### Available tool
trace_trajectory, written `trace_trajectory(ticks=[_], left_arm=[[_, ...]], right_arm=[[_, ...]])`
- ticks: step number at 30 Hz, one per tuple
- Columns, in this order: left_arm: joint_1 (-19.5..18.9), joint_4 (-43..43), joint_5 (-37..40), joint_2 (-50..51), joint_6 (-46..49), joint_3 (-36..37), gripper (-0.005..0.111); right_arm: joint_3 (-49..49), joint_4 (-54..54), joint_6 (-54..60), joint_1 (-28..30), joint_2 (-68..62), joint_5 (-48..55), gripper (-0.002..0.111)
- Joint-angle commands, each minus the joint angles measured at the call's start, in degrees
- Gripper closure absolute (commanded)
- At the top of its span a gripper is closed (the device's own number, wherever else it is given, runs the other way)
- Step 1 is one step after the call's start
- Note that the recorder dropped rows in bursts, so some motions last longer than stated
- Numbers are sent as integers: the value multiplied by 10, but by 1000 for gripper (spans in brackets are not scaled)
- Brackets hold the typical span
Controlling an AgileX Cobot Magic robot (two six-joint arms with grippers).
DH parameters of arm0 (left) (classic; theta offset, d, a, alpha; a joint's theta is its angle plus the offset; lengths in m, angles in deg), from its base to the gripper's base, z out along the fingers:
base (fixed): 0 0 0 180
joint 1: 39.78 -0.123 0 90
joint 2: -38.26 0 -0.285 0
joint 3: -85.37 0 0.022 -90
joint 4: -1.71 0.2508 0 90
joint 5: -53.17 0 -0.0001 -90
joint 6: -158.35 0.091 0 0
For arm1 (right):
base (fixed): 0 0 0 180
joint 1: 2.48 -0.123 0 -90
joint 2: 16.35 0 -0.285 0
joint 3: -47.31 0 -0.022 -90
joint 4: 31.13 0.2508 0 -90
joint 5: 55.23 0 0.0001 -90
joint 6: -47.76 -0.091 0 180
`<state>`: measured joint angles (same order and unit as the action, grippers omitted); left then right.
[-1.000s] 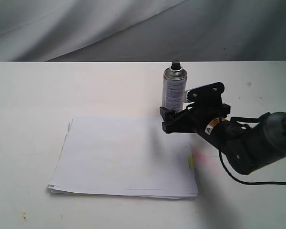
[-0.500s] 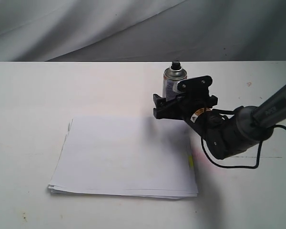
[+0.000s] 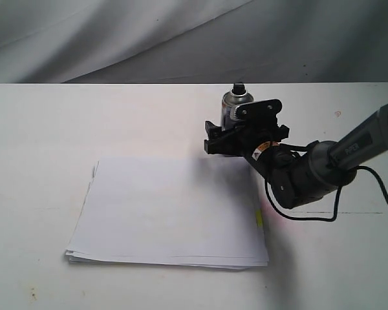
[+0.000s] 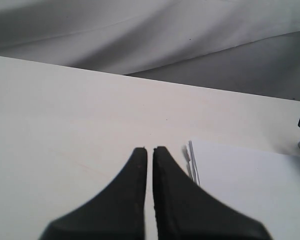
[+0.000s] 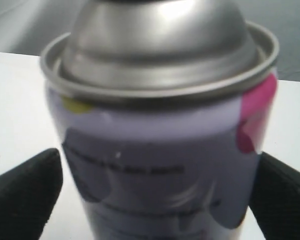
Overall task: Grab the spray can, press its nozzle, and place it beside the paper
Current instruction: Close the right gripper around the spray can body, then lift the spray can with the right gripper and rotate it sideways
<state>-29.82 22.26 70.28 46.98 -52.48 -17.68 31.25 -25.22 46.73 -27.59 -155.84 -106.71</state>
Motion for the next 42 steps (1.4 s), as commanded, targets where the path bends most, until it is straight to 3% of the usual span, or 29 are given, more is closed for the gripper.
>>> trace_trajectory(ticks=[1,2,3,5,7,12,24,29,38,42], left_arm=[[2,3,-2,-3,0,3,101],[2,3,-2,-3,0,3,101],[2,3,-2,-3,0,3,101],[2,3,-2,-3,0,3,101],[2,3,-2,-3,0,3,101],[2,3,-2,-3,0,3,101],[2,3,-2,-3,0,3,101],[2,3,-2,-3,0,3,101],[2,3,-2,-3,0,3,101],[2,3,-2,-3,0,3,101]], right_arm=[[3,9,6,-1,0,-7,42],[3,9,6,-1,0,-7,58],[3,9,6,-1,0,-7,64],[3,17,6,-1,0,-7,91],[3,28,6,-1,0,-7,108],[3,21,37,5,45,24,108],[3,-51,87,64,274,352,108],[3,-72,87,63,374,501,108],[3,-107,149,50,454,669,108],[3,-209,121,26,454,705,108]])
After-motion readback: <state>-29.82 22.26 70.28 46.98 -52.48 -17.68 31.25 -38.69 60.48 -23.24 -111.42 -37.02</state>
